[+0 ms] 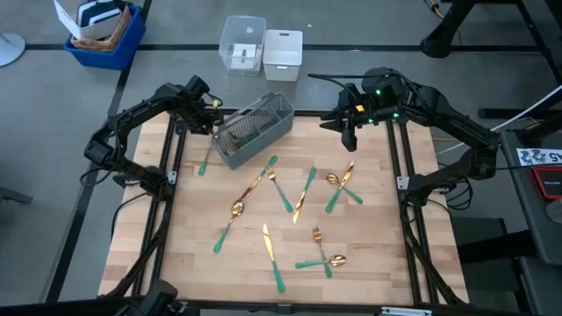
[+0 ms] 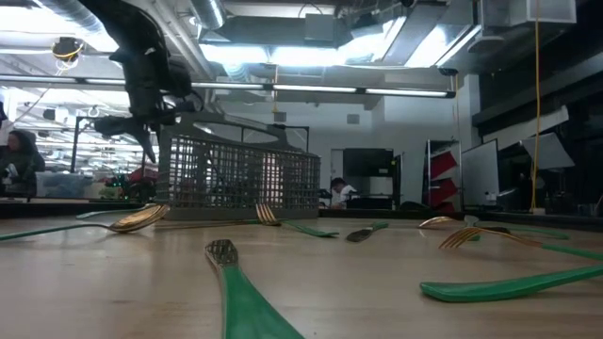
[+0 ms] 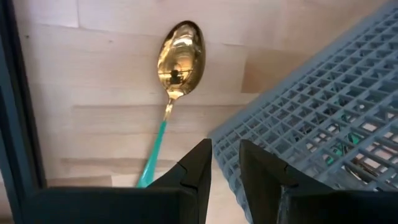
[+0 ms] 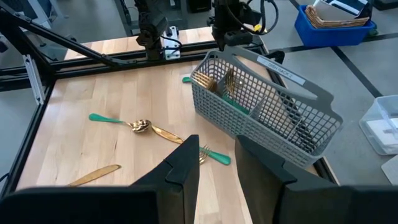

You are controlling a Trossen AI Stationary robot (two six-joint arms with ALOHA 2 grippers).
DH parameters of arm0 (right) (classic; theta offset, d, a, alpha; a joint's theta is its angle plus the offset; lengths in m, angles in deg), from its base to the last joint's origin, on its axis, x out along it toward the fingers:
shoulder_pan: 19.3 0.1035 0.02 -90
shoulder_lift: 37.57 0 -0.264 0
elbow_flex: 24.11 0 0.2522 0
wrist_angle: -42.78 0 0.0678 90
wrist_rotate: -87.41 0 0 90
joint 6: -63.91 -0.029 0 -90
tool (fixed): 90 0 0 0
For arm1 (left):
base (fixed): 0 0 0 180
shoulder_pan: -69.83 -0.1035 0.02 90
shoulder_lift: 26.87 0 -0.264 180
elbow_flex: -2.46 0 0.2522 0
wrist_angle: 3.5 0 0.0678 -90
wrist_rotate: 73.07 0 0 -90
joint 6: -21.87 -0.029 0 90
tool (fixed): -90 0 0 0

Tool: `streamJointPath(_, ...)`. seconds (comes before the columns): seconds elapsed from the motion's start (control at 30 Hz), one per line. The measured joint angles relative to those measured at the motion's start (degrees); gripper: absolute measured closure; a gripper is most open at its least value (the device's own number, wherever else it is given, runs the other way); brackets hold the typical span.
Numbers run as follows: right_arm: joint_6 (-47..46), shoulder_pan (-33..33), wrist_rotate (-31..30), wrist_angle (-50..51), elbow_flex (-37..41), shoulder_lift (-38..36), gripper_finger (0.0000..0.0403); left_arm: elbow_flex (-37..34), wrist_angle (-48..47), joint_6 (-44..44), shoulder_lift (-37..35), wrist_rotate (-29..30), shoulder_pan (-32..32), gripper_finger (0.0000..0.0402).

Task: Sort silverware
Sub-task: Put the top left green-gold spoon into the silverware basket

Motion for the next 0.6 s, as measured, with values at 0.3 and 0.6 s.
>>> streamJointPath(0.3,0.0,0.0,0.0,0.0,0.0,0.0,0.0295,0.0,0.1,0.8,0.0,-0.6,-4.2,0.0329)
streamJointPath(0.6,0.0,0.0,0.0,0.0,0.0,0.0,0.0295,0.0,0.0,-1.2,0.0,-6.3,-4.6,0.0329)
